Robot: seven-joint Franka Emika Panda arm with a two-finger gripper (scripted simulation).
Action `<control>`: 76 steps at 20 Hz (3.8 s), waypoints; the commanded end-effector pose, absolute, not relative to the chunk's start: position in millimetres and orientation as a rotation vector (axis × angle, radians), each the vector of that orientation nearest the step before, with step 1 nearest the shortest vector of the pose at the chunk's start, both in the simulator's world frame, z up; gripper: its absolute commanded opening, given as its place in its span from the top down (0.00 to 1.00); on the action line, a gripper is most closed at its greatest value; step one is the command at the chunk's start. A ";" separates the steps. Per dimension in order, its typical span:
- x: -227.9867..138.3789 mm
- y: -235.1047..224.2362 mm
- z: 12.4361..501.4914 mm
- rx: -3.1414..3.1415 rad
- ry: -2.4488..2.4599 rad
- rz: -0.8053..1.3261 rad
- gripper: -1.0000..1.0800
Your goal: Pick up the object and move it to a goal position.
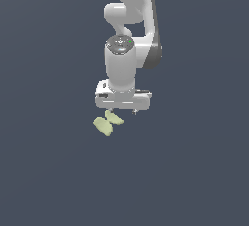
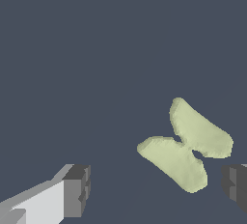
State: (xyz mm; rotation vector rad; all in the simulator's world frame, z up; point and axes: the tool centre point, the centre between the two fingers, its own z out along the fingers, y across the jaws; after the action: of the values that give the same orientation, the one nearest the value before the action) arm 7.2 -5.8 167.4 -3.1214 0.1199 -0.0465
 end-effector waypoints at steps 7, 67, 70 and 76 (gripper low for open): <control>6.6 -8.8 163.2 -3.118 0.168 -0.044 0.04; -21.2 -81.9 24.4 -2.919 1.162 0.000 1.00; -16.1 -89.6 44.0 -2.907 1.177 -0.034 1.00; -13.9 -99.0 52.9 -2.908 1.176 -0.031 1.00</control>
State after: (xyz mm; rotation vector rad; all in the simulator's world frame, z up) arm -14.9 -95.2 49.4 -2.9080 1.1750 -0.0308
